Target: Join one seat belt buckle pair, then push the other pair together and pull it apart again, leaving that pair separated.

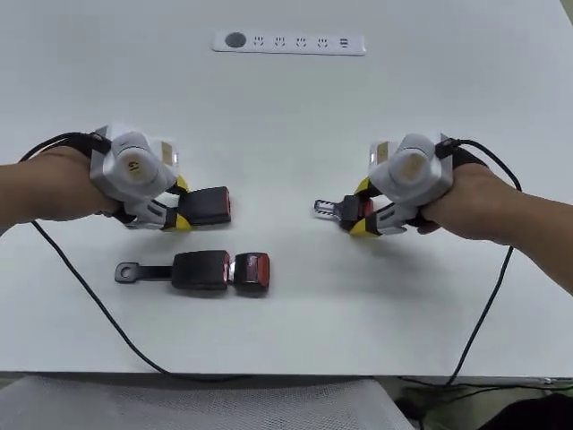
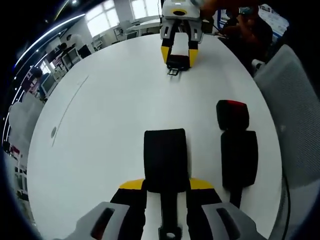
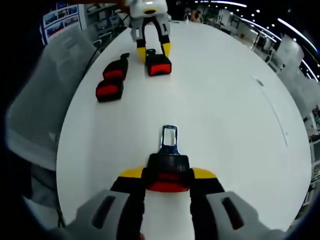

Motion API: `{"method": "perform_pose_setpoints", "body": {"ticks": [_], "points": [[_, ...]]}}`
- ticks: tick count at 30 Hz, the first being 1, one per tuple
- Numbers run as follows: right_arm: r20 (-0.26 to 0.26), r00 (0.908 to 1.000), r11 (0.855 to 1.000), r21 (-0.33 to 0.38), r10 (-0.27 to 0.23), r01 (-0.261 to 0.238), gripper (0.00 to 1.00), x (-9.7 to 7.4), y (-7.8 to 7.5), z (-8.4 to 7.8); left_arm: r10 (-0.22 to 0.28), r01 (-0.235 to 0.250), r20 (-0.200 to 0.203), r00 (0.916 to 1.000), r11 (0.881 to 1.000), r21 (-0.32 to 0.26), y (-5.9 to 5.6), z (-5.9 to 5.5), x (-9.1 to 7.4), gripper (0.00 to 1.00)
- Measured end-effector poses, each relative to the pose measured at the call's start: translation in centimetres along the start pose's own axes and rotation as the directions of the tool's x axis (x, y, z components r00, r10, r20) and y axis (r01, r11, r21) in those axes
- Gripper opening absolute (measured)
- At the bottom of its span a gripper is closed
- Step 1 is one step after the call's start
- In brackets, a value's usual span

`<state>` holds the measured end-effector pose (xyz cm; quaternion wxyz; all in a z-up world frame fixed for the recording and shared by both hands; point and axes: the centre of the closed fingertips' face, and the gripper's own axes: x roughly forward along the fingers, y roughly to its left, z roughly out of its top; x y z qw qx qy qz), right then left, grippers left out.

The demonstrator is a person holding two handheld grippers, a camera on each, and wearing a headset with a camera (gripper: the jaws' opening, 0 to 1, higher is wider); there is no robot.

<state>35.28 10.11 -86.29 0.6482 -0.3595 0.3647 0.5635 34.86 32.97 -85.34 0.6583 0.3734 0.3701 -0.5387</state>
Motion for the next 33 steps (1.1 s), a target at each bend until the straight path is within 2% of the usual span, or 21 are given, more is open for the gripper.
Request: {"method": "perform_pose_setpoints", "body": {"ticks": [9,13,18,20,25,33], "points": [[-0.002,0.9999,1.000,-0.023,0.017,-0.017,0.34,0.2,0.0,0.0,-0.024,0.025,-0.019,0.9995,0.999,0.042,-0.2,0.0,0.1,0.31],[0.001,0.9997,1.000,-0.018,0.025,-0.025,0.34,0.2,0.1,0.0,-0.027,0.028,-0.024,0.9993,0.999,0.042,-0.2,0.0,0.1,0.31],[-0.010,0.9999,1.000,-0.017,0.012,-0.012,0.34,0.3,0.1,0.3,-0.026,0.027,-0.022,0.9994,0.999,0.042,-0.2,-0.1,0.1,0.31],[-0.004,1.0000,1.000,-0.014,-0.003,0.003,0.34,0.4,-0.1,0.8,-0.024,0.025,-0.025,0.9994,0.999,0.043,-0.2,-0.1,0.1,0.31],[0.017,0.9997,0.999,-0.031,0.018,-0.017,0.34,1.5,0.6,3.0,-0.029,0.030,-0.031,0.9991,0.998,0.053,-0.2,0.0,0.2,0.31],[0.056,0.9978,0.999,-0.041,0.034,-0.031,0.34,3.4,0.7,6.5,-0.042,0.046,-0.050,0.9979,0.996,0.071,-0.1,0.0,0.3,0.31]]}}
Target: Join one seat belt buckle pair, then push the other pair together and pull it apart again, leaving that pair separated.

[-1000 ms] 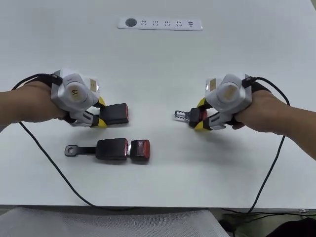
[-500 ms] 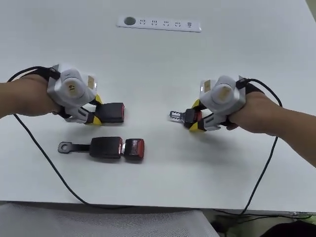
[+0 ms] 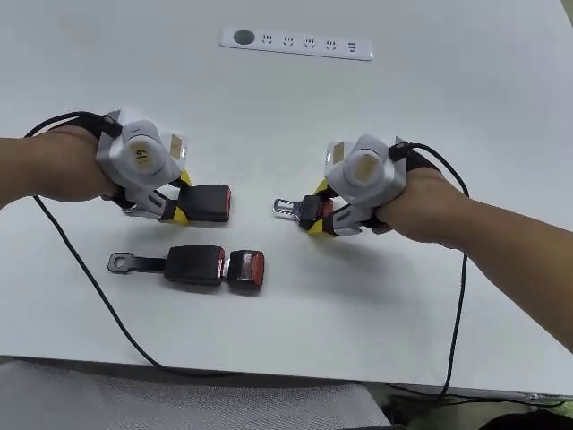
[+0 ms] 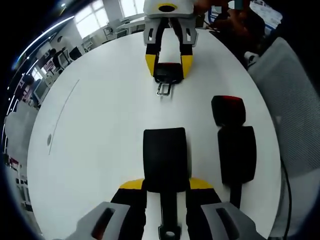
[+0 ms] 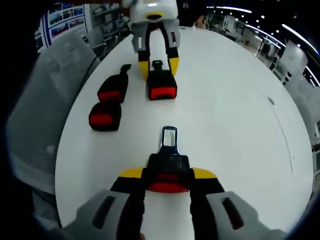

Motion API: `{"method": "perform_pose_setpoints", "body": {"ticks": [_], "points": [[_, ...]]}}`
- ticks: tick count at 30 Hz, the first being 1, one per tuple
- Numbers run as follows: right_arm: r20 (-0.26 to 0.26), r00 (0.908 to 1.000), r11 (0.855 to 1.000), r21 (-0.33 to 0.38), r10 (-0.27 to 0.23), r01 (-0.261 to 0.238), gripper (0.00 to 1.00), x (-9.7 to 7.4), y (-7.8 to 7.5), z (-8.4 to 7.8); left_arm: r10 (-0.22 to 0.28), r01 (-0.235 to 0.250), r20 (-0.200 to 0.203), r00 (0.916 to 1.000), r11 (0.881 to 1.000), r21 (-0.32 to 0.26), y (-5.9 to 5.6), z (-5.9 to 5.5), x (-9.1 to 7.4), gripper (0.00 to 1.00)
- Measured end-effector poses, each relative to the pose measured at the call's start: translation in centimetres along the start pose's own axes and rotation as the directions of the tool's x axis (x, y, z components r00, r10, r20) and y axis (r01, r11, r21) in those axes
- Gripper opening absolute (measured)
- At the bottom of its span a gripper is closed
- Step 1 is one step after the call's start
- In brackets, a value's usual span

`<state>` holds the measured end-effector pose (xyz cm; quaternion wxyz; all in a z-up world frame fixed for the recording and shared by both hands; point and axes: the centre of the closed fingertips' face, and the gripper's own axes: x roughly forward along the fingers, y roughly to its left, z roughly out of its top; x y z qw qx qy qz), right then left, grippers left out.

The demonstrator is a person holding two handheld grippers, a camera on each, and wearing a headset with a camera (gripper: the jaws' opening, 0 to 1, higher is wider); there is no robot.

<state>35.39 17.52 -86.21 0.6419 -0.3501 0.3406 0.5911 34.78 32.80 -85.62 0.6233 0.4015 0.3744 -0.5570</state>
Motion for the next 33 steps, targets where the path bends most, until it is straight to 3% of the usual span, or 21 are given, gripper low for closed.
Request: {"method": "perform_pose_setpoints", "body": {"ticks": [14,20,23,28,33], "points": [[0.009,0.9995,0.998,-0.057,0.031,-0.031,0.34,2.8,0.4,4.6,-0.021,0.021,-0.031,0.9993,1.000,0.013,0.0,0.1,0.2,0.31],[-0.012,0.9994,0.997,-0.075,0.033,-0.034,0.34,2.8,0.5,4.7,-0.022,0.022,-0.031,0.9993,1.000,0.007,0.0,0.1,0.2,0.31],[-0.016,0.9998,0.991,-0.131,0.009,-0.011,0.34,2.8,0.8,5.3,-0.022,0.022,-0.035,0.9992,1.000,0.010,0.0,0.1,0.2,0.31],[-0.010,0.9999,0.991,-0.132,0.007,-0.008,0.34,3.5,0.8,6.1,-0.022,0.024,-0.049,0.9986,0.999,0.034,-0.1,0.1,0.3,0.31],[0.001,0.9999,0.994,-0.105,0.013,-0.013,0.34,3.5,0.6,5.8,-0.022,0.023,-0.036,0.9991,0.999,0.034,0.0,0.1,0.2,0.31]]}}
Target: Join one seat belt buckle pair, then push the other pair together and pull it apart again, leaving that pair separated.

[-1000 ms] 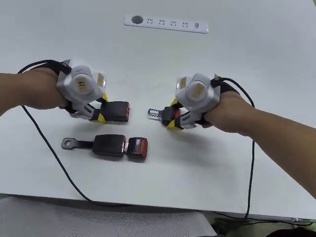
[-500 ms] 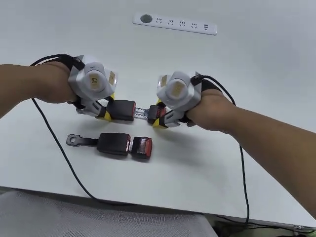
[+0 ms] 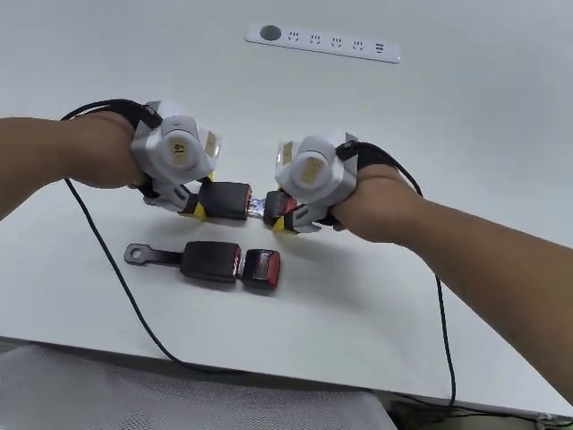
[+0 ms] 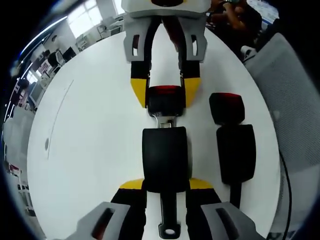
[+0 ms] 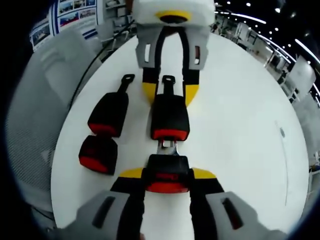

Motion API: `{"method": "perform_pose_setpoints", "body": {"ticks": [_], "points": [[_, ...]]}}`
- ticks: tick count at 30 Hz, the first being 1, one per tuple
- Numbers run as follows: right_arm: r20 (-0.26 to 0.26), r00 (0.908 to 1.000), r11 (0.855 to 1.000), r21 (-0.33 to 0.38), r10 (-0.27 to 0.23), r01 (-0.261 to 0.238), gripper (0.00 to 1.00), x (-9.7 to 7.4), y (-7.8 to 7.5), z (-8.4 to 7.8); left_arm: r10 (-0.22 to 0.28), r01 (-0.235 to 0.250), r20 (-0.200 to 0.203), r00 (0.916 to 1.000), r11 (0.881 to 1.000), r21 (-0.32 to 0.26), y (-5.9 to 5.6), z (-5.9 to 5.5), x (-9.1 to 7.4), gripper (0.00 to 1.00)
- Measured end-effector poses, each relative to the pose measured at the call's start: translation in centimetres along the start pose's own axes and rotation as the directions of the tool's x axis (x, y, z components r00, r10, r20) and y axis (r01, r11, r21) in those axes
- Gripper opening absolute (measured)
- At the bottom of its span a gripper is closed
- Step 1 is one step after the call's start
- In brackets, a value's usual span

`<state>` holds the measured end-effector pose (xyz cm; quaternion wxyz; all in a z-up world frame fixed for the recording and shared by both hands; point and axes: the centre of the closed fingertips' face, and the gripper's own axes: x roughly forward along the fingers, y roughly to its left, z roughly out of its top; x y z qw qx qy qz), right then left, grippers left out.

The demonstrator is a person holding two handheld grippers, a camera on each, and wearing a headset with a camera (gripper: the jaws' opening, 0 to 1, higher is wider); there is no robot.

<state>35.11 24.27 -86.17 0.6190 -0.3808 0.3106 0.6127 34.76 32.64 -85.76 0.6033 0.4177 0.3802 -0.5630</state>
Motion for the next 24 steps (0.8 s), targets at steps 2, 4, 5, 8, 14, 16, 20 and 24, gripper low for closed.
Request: {"method": "perform_pose_setpoints", "body": {"ticks": [2,4,5,8,14,16,20,24], "points": [[0.005,0.9999,1.000,-0.006,0.011,-0.011,0.33,0.1,0.0,0.0,-0.004,0.004,0.008,1.0000,1.000,0.002,0.0,0.0,0.0,0.30],[0.018,0.9996,1.000,-0.003,0.020,-0.020,0.33,0.1,0.0,0.1,-0.006,0.006,0.012,0.9999,1.000,0.006,0.0,0.0,0.0,0.30],[0.024,0.9995,1.000,-0.001,0.022,-0.022,0.33,0.1,0.0,0.2,-0.006,0.006,0.014,0.9999,1.000,0.006,0.0,0.0,0.0,0.30],[0.033,0.9991,1.000,0.013,0.027,-0.028,0.32,0.1,0.0,0.4,-0.001,0.001,0.016,0.9999,1.000,0.003,0.0,0.0,0.1,0.30],[0.048,0.9985,0.999,0.020,0.028,-0.029,0.32,0.6,-0.3,1.0,-0.004,0.004,0.026,0.9996,1.000,0.001,0.1,-0.1,0.1,0.30],[0.062,0.9976,0.999,0.030,0.031,-0.033,0.32,0.9,-0.2,1.6,-0.008,0.008,0.029,0.9996,1.000,0.014,0.1,0.0,0.1,0.30],[0.057,0.9980,0.999,0.040,0.027,-0.029,0.32,1.1,-0.2,1.8,-0.008,0.008,0.036,0.9993,1.000,0.002,0.2,-0.1,0.1,0.30],[0.067,0.9974,0.998,0.048,0.027,-0.031,0.32,1.1,-0.3,1.7,-0.005,0.005,0.033,0.9995,1.000,0.001,0.2,-0.1,0.1,0.30]]}}
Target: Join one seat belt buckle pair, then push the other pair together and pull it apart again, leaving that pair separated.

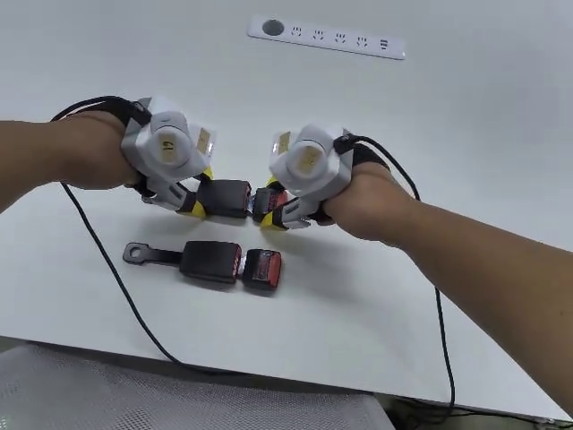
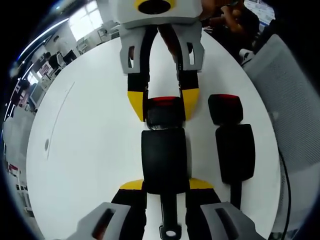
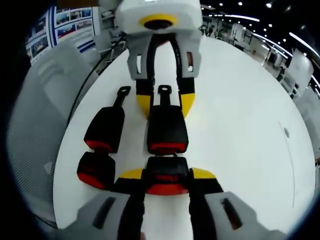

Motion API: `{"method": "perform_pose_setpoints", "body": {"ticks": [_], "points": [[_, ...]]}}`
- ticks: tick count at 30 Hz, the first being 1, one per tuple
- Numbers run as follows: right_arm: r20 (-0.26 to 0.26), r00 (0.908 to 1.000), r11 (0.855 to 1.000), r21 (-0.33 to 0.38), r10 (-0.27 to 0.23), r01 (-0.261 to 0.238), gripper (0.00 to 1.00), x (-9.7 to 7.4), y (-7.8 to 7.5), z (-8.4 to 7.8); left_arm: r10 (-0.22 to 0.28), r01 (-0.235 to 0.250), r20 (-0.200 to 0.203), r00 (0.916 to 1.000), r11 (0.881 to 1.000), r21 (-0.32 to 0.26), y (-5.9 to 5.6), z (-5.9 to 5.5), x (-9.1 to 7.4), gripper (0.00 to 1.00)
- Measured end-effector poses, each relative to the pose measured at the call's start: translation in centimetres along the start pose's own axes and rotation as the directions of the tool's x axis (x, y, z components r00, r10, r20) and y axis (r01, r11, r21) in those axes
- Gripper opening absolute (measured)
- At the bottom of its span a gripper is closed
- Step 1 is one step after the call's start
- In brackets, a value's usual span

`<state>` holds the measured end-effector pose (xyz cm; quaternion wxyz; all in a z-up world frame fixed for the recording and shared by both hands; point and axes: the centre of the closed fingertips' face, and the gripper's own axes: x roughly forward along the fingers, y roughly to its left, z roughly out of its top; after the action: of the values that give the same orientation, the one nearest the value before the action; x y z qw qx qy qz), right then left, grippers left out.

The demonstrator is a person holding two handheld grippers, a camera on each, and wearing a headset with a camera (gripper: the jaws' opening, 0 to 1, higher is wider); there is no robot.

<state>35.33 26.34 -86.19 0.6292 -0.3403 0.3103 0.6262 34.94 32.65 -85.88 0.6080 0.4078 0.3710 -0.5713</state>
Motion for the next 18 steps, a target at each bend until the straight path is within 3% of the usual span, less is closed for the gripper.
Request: {"method": "perform_pose_setpoints", "body": {"ticks": [9,18], "points": [[-0.013,0.9999,1.000,0.007,-0.011,0.011,0.33,-0.07,0.03,0.00,0.000,0.000,0.008,1.0000,1.000,-0.013,0.04,0.04,0.01,0.30],[-0.027,0.9995,1.000,0.008,-0.018,0.018,0.33,-0.35,0.29,-0.16,0.010,-0.010,-0.012,0.9999,1.000,-0.017,0.02,0.08,0.00,0.31]]}}
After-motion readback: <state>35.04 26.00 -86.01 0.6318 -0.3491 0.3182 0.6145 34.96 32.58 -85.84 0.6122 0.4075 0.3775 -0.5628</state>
